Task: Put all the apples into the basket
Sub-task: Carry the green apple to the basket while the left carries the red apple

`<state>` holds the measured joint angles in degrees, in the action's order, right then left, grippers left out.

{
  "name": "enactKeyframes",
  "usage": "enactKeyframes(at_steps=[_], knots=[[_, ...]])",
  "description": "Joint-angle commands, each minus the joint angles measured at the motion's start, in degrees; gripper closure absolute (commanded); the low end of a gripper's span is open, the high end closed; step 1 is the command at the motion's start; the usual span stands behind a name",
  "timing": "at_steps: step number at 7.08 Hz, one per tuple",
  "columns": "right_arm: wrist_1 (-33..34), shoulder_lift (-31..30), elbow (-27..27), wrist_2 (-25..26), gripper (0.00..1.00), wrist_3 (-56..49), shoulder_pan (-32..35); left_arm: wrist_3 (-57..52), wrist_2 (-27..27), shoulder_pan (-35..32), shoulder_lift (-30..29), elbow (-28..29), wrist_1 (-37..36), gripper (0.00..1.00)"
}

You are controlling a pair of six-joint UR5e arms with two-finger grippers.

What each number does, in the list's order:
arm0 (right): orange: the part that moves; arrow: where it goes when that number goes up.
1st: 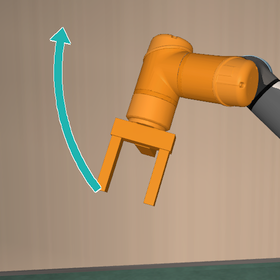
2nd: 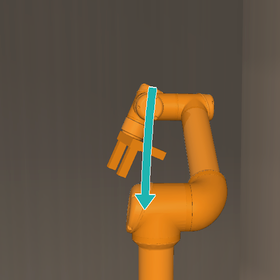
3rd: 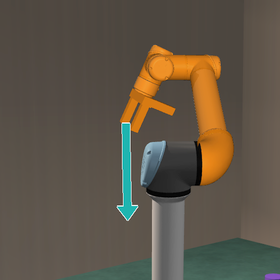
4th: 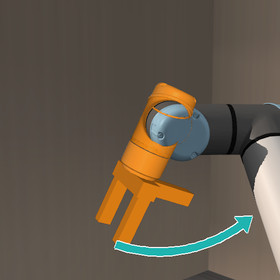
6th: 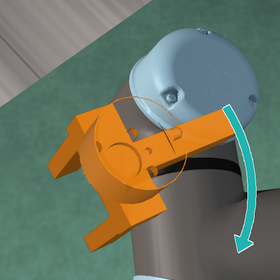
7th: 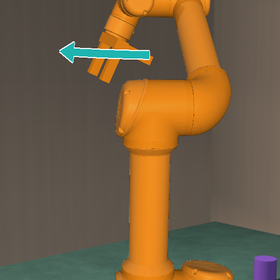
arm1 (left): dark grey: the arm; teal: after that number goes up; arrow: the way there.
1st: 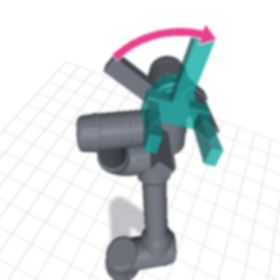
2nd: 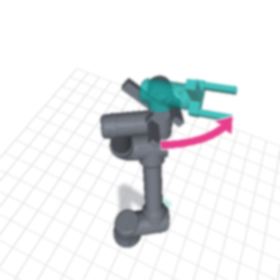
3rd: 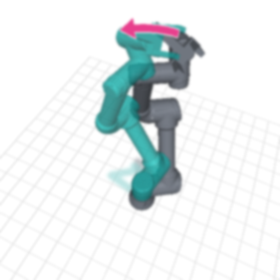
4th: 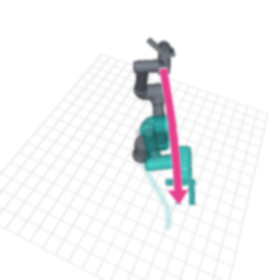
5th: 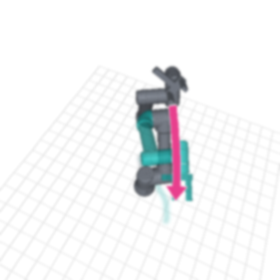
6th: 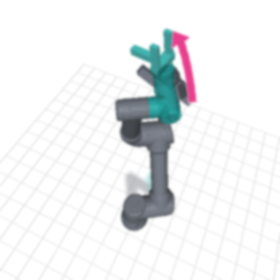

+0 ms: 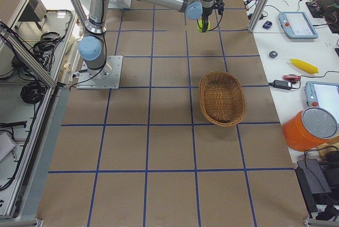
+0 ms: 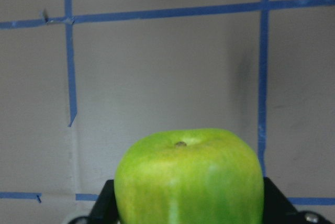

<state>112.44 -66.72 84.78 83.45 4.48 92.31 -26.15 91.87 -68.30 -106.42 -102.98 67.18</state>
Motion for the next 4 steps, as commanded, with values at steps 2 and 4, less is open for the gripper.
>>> enactKeyframes(at_steps=[2,4], knots=[[-2.4,-0.17,-2.42,0.75,1.0,-13.67,-13.69,30.51,-3.72,-18.38,-0.27,1.9,-0.11,0.79],[-1.09,0.7,-1.55,1.45,1.0,-23.41,-18.63,52.75,-6.94,-30.18,-4.03,2.08,-9.56,0.79]])
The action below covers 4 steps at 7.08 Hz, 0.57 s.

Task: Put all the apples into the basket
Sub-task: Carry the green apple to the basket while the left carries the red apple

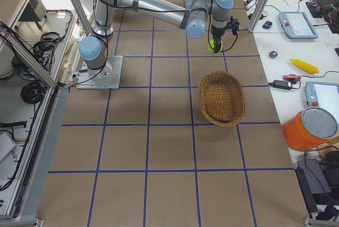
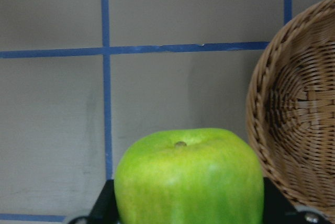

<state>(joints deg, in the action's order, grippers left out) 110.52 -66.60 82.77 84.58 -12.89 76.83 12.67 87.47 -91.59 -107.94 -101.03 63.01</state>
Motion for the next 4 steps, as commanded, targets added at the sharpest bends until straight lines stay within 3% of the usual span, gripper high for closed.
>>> enactKeyframes(at_steps=[1,3,4], knots=[[1.97,1.9,0.12,0.67,1.0,-9.93,-5.26,21.97,-11.53,-8.15,-5.84,0.22,-11.79,0.79],[10.62,5.58,-0.06,4.78,1.0,-17.57,-10.89,26.08,-11.36,-12.71,-10.6,0.3,-15.9,0.78],[15.73,7.69,-0.41,7.41,1.0,-22.22,-13.61,27.74,-11.01,-13.43,-11.67,0.22,-15.9,0.01]])
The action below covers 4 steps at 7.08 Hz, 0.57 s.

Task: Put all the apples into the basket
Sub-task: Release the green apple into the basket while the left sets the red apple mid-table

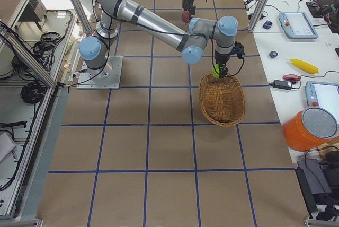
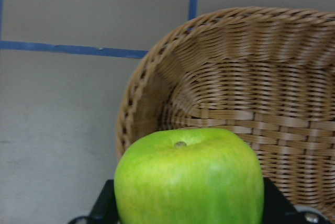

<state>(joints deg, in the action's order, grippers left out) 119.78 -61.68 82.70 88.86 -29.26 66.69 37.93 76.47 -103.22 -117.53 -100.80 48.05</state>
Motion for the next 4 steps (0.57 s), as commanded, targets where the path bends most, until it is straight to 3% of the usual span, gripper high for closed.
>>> enactKeyframes(at_steps=[1,3,4], knots=[[8.7,4.53,-0.61,3.25,1.0,-7.89,-5.68,3.46,0.87,-1.99,-1.91,-0.01,-0.33,0.0],[14.59,8.48,-2.88,6.82,1.0,-8.88,-6.58,2.6,2.53,-1.38,1.06,0.77,2.38,0.0],[14.69,9.29,-3.59,9.2,0.93,-8.71,-6.58,1.63,7.42,0.89,2.99,3.39,7.62,0.0]])
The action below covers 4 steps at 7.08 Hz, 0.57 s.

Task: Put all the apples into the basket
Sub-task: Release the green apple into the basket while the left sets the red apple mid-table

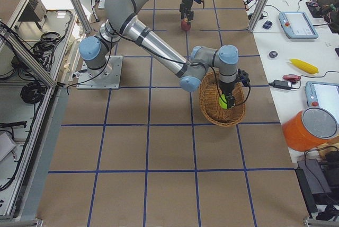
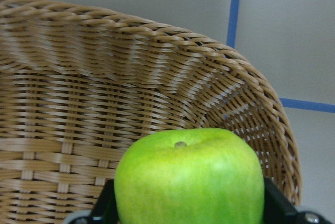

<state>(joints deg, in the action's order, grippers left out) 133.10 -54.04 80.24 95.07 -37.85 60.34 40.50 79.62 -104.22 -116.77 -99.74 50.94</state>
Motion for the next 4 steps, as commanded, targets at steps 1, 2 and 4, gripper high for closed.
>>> enactKeyframes(at_steps=[1,2,4], knots=[[0.76,1.57,-0.97,2.23,0.03,-0.03,-0.23,-7.91,5.8,5.14,3.99,6.18,12.7,0.0],[0.41,1.14,-1.05,2.31,0.0,0.41,-0.23,-21.64,8.16,10.48,4.97,10.57,20.87,0.0],[-7.98,-3.22,-1.49,0.4,0.0,1.02,0.82,-37.61,9.14,19.02,5.85,13.77,23.85,0.0]])
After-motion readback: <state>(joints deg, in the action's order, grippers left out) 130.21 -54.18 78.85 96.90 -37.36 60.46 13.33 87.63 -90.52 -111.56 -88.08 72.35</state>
